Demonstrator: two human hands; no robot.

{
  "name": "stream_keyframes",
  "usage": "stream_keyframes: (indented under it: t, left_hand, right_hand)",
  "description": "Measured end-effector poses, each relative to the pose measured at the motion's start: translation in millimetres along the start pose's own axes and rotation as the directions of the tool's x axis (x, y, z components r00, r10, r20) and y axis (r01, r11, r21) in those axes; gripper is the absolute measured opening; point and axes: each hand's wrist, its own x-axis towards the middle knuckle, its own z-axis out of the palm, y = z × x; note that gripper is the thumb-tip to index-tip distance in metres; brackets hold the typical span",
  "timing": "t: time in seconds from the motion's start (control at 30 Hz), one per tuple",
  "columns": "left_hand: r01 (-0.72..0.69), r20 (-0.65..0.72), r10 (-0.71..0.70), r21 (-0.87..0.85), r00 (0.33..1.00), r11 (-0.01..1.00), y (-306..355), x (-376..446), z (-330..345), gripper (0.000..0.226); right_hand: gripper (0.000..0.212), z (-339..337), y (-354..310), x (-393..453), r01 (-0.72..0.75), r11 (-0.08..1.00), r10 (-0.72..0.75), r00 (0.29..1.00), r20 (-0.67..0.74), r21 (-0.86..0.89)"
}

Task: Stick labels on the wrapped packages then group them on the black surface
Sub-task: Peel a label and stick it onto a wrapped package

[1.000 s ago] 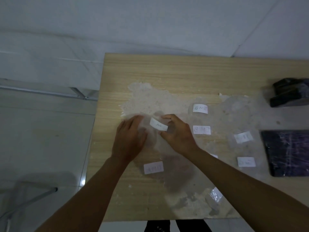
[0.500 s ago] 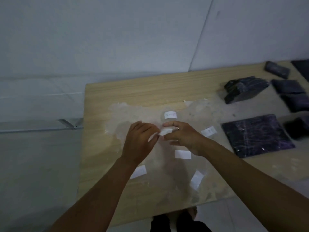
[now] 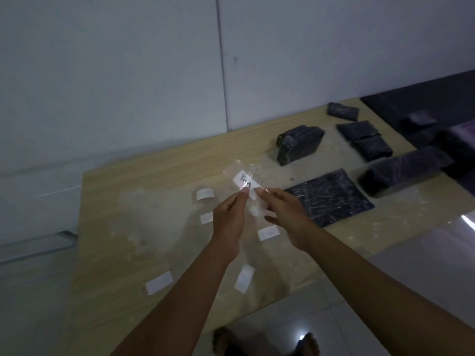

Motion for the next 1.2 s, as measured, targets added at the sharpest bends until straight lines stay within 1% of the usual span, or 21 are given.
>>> stream_keyframes:
  t: [0.07,0.1,0.17,0.33,0.4,0.47,0.57,0.6,0.7,0.77,0.83,0.9,1.03,1.1,1.2]
  left_hand:
    - [-0.008,0.03,0.009,-0.015,1.0,1.0,-6.0,-14.7,31.9,0.016]
    - [-0.011,0.023,0.011,-0.015,1.0,1.0,-9.6,-21.0,47.1,0.015]
    - [-0.002,-0.005,0.002,-0.026,1.0,1.0,-14.7,-31.8,74.5,0.013]
    - [-0.065,-0.041,0.065,0.002,0.997,0.998,-20.6,-45.7,130.5,0.01]
    - [-0.102,-0.047,0.103,0.022,0.994,0.995,-21.7,-44.8,147.1,0.019]
    - [-0.139,-0.014,0.141,0.086,0.99,0.987,-25.3,-41.7,158.9,0.027]
    - [-0.185,0.048,0.179,0.252,0.983,0.95,-31.5,-37.6,173.7,0.028]
    - [-0.193,0.054,0.186,0.296,0.981,0.936,-33.1,-35.3,178.3,0.024]
    - [-0.206,0.068,0.194,0.357,0.979,0.911,-40.9,-23.5,190.2,0.007]
    - [-0.219,0.075,0.206,0.409,0.976,0.886,-48.3,-12.3,197.6,0.005]
    - [-0.21,0.062,0.204,0.441,0.977,0.873,-57.4,-0.2,203.2,0.002]
    - [-0.197,0.03,0.207,0.464,0.978,0.864,-67.1,15.2,207.8,0.004]
    - [-0.104,-0.054,0.154,0.522,0.987,0.847,-80.5,41.6,214.0,0.01]
    - [-0.053,-0.087,0.117,0.53,0.989,0.846,-85.4,50.8,216.6,0.01]
    - [-0.013,-0.112,0.086,0.539,0.99,0.842,-91.6,61.1,219.3,0.009]
  right_hand:
    - [0.018,-28.7,-1.3,-7.1,0.013,0.998,-0.013,1.0,-0.009,0.069]
    - [0.019,-44.2,-1.6,-9.9,0.023,0.996,-0.022,1.0,-0.012,0.083]
    - [0.02,-73.2,-2.3,-12.9,0.042,0.998,-0.04,0.999,-0.03,0.052]
    - [0.016,-148.8,-6.1,-13.3,0.121,0.985,-0.131,0.988,-0.081,-0.123]
    - [0.019,-180.0,-7.9,-12.1,0.143,0.96,-0.162,0.985,-0.058,-0.24]
    - [0.023,-206.8,-8.9,-10.5,0.166,0.917,-0.187,0.982,-0.022,-0.362]
    - [0.022,-238.2,-10.7,-3.7,0.211,0.834,-0.23,0.973,0.027,-0.509]
    - [0.02,-246.8,-10.5,0.7,0.221,0.813,-0.237,0.971,0.04,-0.539]
    - [0.02,-264.2,-8.1,15.0,0.241,0.772,-0.248,0.966,0.069,-0.588]
    - [0.023,-270.7,-4.1,27.8,0.235,0.762,-0.242,0.968,0.071,-0.603]
    - [0.02,-274.1,2.2,41.3,0.233,0.769,-0.246,0.967,0.061,-0.595]
    - [0.009,-274.7,10.1,57.0,0.22,0.792,-0.24,0.97,0.041,-0.569]
    - [0.023,-269.9,29.4,83.8,0.183,0.789,-0.237,0.971,-0.016,-0.587]
    - [0.025,-267.7,38.0,96.8,0.158,0.799,-0.218,0.975,-0.034,-0.58]
    - [0.024,-264.4,47.0,110.9,0.111,0.809,-0.181,0.981,-0.065,-0.577]
